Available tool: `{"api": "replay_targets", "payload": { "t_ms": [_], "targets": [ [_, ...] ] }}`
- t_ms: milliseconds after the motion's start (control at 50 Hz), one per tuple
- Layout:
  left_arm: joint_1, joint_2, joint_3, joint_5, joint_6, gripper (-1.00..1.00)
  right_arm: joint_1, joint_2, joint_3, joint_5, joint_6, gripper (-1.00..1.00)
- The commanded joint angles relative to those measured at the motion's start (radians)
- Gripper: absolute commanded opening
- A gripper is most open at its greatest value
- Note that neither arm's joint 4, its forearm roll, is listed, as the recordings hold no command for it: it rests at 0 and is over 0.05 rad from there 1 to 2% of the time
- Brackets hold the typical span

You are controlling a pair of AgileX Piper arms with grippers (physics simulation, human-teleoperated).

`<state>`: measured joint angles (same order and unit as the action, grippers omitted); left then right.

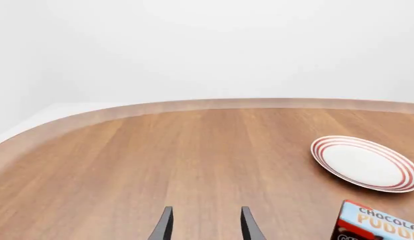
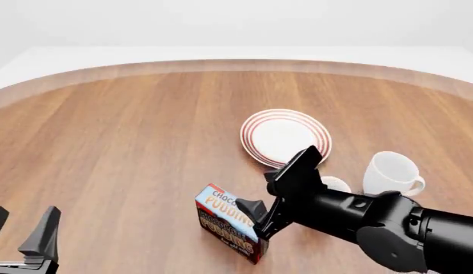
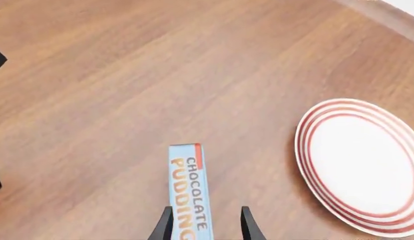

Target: Put the chocolate pudding to the right of the plate.

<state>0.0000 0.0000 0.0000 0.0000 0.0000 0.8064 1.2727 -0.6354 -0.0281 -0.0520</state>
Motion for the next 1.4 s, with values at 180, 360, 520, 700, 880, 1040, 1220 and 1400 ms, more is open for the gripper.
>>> {"api": "replay_targets", "payload": {
  "t_ms": [180, 360, 520, 700, 880, 1040, 1220, 1400],
  "targets": [
    [0.000, 0.000, 0.000, 0.000, 0.000, 1.00, 0.005, 0.056, -0.011, -0.017, -0.007, 1.00],
    [0.000, 0.000, 0.000, 0.000, 0.000, 1.00, 0.008, 0.077, -0.025, -0.015, -0.027, 1.00],
    [0.000, 0.000, 0.000, 0.000, 0.000, 1.00, 0.012, 0.089, -0.014, -0.030, -0.021, 1.00],
    [0.000, 0.000, 0.000, 0.000, 0.000, 1.00, 0.016, 0.107, -0.032, -0.018, -0.028, 1.00],
    [0.000, 0.000, 0.000, 0.000, 0.000, 1.00, 0.024, 0.126, -0.038, -0.021, -0.022, 1.00],
    [0.000, 0.000, 0.000, 0.000, 0.000, 1.00, 0.034, 0.125, -0.040, -0.019, -0.020, 1.00],
    [0.000, 0.000, 0.000, 0.000, 0.000, 1.00, 0.035, 0.139, -0.031, -0.035, -0.010, 1.00],
    [0.000, 0.000, 0.000, 0.000, 0.000, 1.00, 0.038, 0.146, -0.035, -0.036, -0.001, 1.00]
  ]
}}
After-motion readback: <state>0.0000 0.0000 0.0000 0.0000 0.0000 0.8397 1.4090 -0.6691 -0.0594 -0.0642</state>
